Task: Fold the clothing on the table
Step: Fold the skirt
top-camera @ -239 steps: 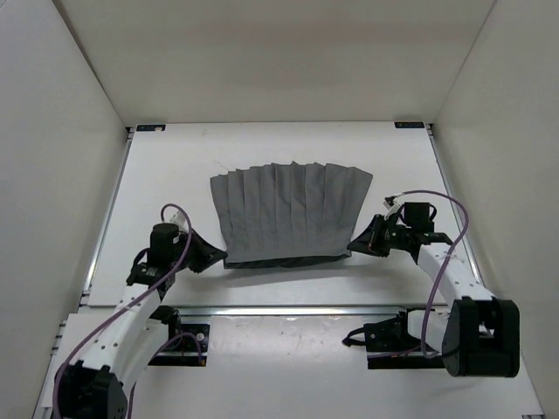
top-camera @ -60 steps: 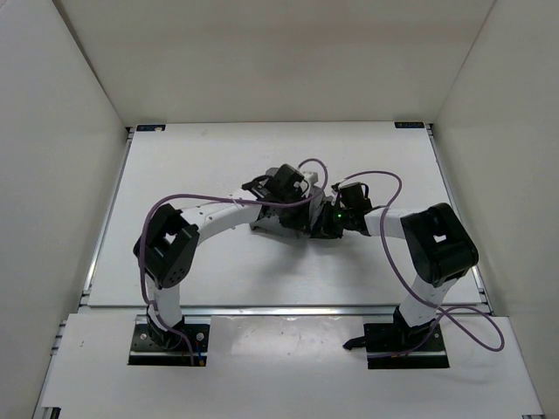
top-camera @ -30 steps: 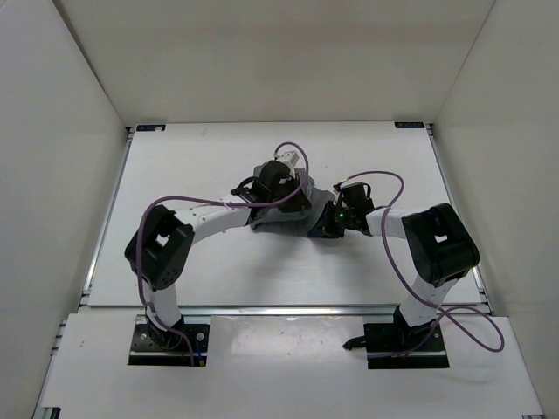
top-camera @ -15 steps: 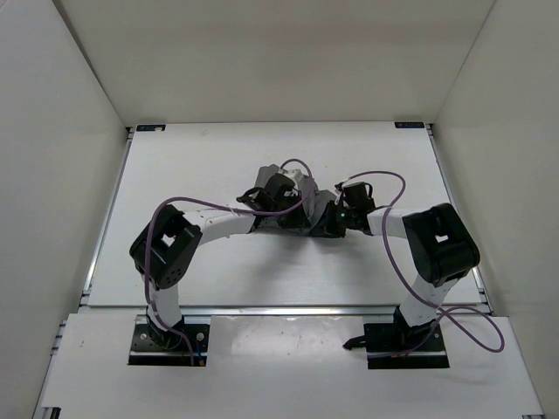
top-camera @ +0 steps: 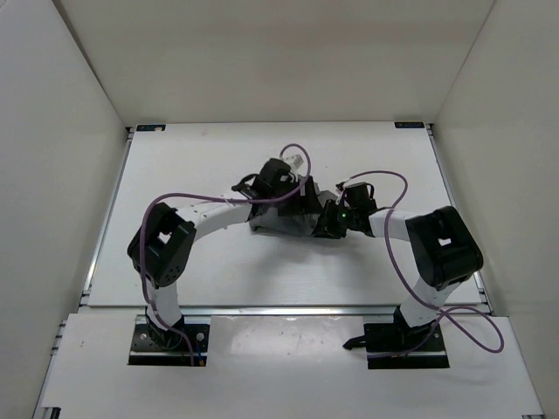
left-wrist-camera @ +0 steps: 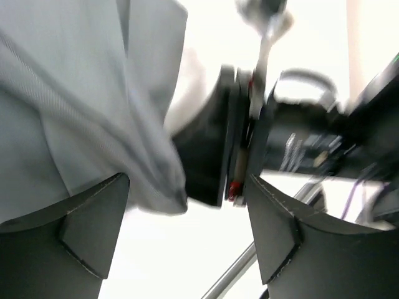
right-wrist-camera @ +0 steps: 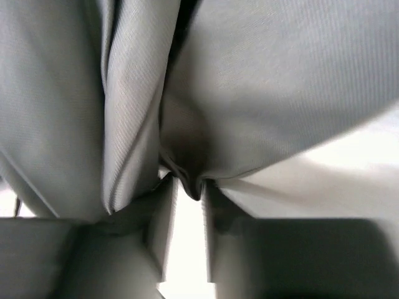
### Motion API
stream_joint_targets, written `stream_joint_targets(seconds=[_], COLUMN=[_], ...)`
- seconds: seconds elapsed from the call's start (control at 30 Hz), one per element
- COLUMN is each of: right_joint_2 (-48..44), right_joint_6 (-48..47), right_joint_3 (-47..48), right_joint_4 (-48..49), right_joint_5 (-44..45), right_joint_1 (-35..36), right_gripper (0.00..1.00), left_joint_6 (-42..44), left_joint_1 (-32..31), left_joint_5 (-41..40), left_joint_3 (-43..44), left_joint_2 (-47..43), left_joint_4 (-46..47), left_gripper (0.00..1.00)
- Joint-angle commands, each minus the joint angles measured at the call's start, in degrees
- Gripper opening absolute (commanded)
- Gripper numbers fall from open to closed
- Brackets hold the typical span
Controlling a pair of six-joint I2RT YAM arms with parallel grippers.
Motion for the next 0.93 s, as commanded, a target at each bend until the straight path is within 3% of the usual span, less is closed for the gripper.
stream_joint_targets(seconds=[0.0,0.07,0.1,0.2,0.37,0.4,0.43,0.67,0.9], right_joint_2=[-4.90,-10.51,-12.02,-19.93,-29.24,-30.30,-30.75,-35.94,-38.32], right_joint_6=[-2.27,-2.19,-1.66,-2.97,-5.70,-5.79,-5.53,-5.27,-5.00], right_joint_3=[-3.87,-6.59,-7.48,-9.85,-11.18,-11.53,-11.88,-13.72,-15.93], right_joint_4=[-1.13,-1.75,-2.44,-5.34,-9.83,-10.01,-10.10,-10.98,-10.27], right_joint_5=[3.70,6.24,6.77,9.76,9.24,8.89,8.54,9.15,9.85], right_joint_1=[-1.07,-2.38,-3.44,-6.68,-12.40,-13.46,-13.81,-12.59,-10.75], right_gripper=[0.30,0.48,0.52,0.63,0.78,0.91,0.99,0.99,0.99], left_joint_6=[3.18,3.36,3.97,9.49,16.98,18.03,18.39,18.30,19.27], left_joint_1=[5.29,10.20,11.71,18.12,18.76,17.88,16.83,19.19,17.96], left_joint_5=[3.49,6.03,8.66,10.97,-0.79,-2.46,-3.18,-0.82,-0.98], left_joint_3=[6.14,4.75,2.21,-1.32,-3.78,-4.48,-6.41,-15.91,-15.40], left_joint_2=[-7.43,-11.03,-13.75,-18.33,-23.87,-24.58,-26.76,-36.89,-35.76], left_joint_4=[-4.09,-6.56,-7.70,-16.28,-31.78,-33.19,-33.20,-28.98,-33.46], left_gripper=[0.87,0.88,0.98,0.99,0.99,0.98,0.99,0.99,0.98])
